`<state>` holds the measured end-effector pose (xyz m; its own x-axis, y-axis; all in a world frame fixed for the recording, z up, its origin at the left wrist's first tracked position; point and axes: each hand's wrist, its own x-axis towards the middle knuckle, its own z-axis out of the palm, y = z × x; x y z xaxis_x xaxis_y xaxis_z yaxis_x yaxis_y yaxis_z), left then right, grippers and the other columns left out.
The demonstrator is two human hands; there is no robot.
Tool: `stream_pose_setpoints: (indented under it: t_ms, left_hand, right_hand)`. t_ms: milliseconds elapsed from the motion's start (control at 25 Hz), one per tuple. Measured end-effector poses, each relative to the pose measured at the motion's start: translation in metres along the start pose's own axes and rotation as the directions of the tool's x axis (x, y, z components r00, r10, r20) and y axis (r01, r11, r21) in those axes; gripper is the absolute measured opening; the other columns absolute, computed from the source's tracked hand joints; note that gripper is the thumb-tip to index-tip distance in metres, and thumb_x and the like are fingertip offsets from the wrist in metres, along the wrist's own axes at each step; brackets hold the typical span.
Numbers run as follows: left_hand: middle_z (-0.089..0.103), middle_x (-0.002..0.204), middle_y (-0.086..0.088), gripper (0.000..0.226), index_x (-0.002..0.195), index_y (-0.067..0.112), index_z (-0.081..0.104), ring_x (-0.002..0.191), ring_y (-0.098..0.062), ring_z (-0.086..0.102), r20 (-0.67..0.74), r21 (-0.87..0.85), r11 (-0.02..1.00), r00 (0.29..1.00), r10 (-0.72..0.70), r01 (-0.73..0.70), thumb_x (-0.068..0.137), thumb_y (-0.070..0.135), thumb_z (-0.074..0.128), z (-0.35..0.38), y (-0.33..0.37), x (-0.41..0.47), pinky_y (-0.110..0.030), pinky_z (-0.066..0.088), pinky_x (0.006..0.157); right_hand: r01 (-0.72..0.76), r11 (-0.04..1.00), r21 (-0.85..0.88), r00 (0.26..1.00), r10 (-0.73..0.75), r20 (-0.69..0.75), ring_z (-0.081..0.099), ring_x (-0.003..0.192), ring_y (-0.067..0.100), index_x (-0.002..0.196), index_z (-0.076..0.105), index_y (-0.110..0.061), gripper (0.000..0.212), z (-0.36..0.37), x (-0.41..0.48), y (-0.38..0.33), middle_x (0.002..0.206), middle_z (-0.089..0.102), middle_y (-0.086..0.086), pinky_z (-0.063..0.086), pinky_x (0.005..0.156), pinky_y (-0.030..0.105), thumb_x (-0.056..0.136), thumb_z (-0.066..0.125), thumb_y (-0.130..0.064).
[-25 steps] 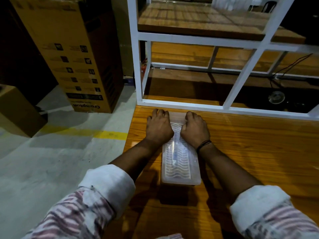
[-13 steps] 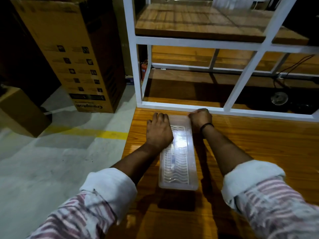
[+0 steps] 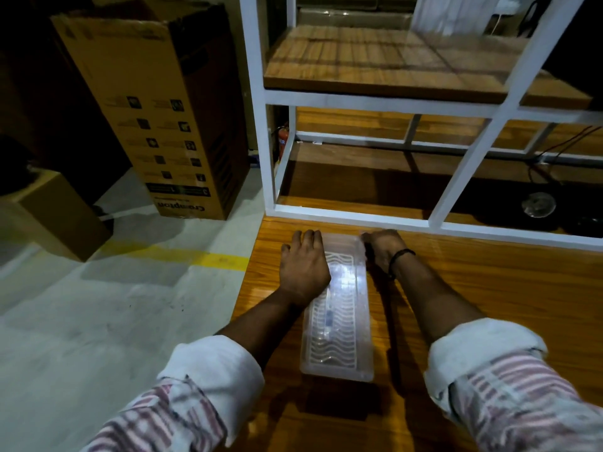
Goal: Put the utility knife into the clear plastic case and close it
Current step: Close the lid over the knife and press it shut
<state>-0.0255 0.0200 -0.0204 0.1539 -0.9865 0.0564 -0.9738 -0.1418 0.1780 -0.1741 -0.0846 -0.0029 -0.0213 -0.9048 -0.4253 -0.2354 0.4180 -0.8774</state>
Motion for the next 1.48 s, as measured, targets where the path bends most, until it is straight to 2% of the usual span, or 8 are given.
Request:
stream_pose_setpoints:
  t_ms: [240, 400, 600, 840, 1040, 1200, 1320, 1480]
  left_hand:
    - [0.041, 0.16, -0.014, 0.067, 0.159, 0.008, 0.03, 0.15, -0.038, 0.032, 0.043, 0.005, 1.0, 0.999, -0.018, 0.018, 0.099, 0.032, 0.046, -0.002, 0.0, -0.004, -0.054, 0.037, 0.112]
    - [0.046, 0.154, -0.017, 0.067, 0.16, 0.006, 0.028, 0.136, -0.041, 0.047, 0.053, -0.007, 1.0, 0.998, -0.022, 0.022, 0.099, 0.028, 0.046, 0.001, 0.004, -0.004, -0.052, 0.046, 0.102]
    - [0.032, 0.162, -0.024, 0.069, 0.165, 0.01, 0.015, 0.116, -0.049, 0.064, 0.112, -0.118, 0.99, 0.992, -0.064, 0.077, 0.104, 0.024, 0.043, 0.002, 0.007, -0.002, -0.052, 0.055, 0.087]
    - [0.036, 0.156, -0.033, 0.072, 0.166, 0.014, 0.01, 0.111, -0.054, 0.066, 0.109, -0.168, 0.981, 0.99, -0.084, 0.101, 0.103, 0.021, 0.044, 0.0, 0.006, -0.002, -0.053, 0.057, 0.08]
    - [0.061, 0.13, -0.025, 0.069, 0.166, 0.016, 0.015, 0.106, -0.045, 0.068, 0.08, -0.351, 0.92, 0.985, -0.156, 0.174, 0.104, 0.017, 0.045, 0.0, 0.002, -0.008, -0.043, 0.054, 0.076]
    - [0.067, 0.132, -0.024, 0.053, 0.157, 0.006, 0.036, 0.121, -0.043, 0.064, 0.086, -0.564, 0.776, 0.954, -0.286, 0.283, 0.111, 0.032, 0.04, -0.008, -0.002, -0.035, -0.044, 0.051, 0.091]
    - [0.07, 0.13, -0.02, 0.043, 0.145, 0.014, 0.053, 0.119, -0.038, 0.066, 0.164, -0.581, 0.734, 0.934, -0.317, 0.352, 0.11, 0.037, 0.042, -0.004, -0.009, -0.08, -0.038, 0.05, 0.087]
    - [0.075, 0.12, -0.015, 0.037, 0.135, 0.019, 0.059, 0.11, -0.037, 0.07, 0.186, -0.579, 0.725, 0.926, -0.328, 0.373, 0.11, 0.038, 0.038, -0.001, -0.006, -0.147, -0.035, 0.051, 0.08]
  right_hand:
    - [0.201, 0.93, -0.308, 0.979, -0.201, 0.031, 0.06, 0.071, 0.023, 0.076, 0.07, -0.008, 0.026, -0.007, -0.054, 0.04, 0.074, 0.068, 0.006, 0.044, 0.067, 0.033, 0.093, 0.064, -0.027]
    - [0.222, 0.944, -0.245, 0.964, -0.176, 0.198, 0.07, 0.072, 0.022, 0.084, 0.072, -0.006, 0.038, -0.031, -0.121, 0.092, 0.079, 0.077, 0.006, 0.056, 0.069, 0.046, 0.079, 0.07, -0.044]
    - [-0.026, 1.0, -0.001, 0.906, 0.023, 0.422, 0.07, 0.067, 0.035, 0.113, 0.064, -0.023, 0.031, -0.054, -0.191, 0.107, 0.081, 0.077, 0.013, 0.059, 0.06, 0.042, 0.091, 0.066, -0.002]
    - [0.083, 0.99, -0.116, 0.91, -0.028, 0.415, 0.057, 0.04, 0.022, 0.116, 0.057, -0.036, 0.047, -0.058, -0.197, 0.103, 0.062, 0.064, 0.015, 0.044, 0.045, 0.027, 0.086, 0.073, -0.003]
    - [0.137, 0.956, -0.26, 0.892, -0.005, 0.452, 0.064, 0.055, 0.019, 0.136, 0.055, -0.022, 0.063, -0.063, -0.185, 0.103, 0.077, 0.074, 0.01, 0.051, 0.053, 0.033, 0.079, 0.082, -0.018]
    - [0.442, 0.636, -0.633, 0.893, -0.247, 0.375, 0.046, 0.13, 0.02, 0.156, 0.021, -0.023, 0.1, -0.055, -0.167, 0.093, 0.145, 0.043, -0.001, 0.044, 0.104, 0.034, 0.074, 0.073, -0.049]
    - [0.541, 0.434, -0.72, 0.836, -0.375, 0.401, 0.02, 0.146, 0.026, 0.156, 0.022, -0.03, 0.084, -0.035, -0.159, 0.075, 0.16, 0.023, 0.0, 0.025, 0.118, 0.04, 0.085, 0.061, -0.053]
    - [0.538, 0.298, -0.788, 0.814, -0.426, 0.395, 0.021, 0.146, 0.029, 0.15, 0.035, -0.028, 0.07, 0.002, -0.131, 0.058, 0.159, 0.028, 0.004, 0.027, 0.114, 0.046, 0.089, 0.052, -0.057]
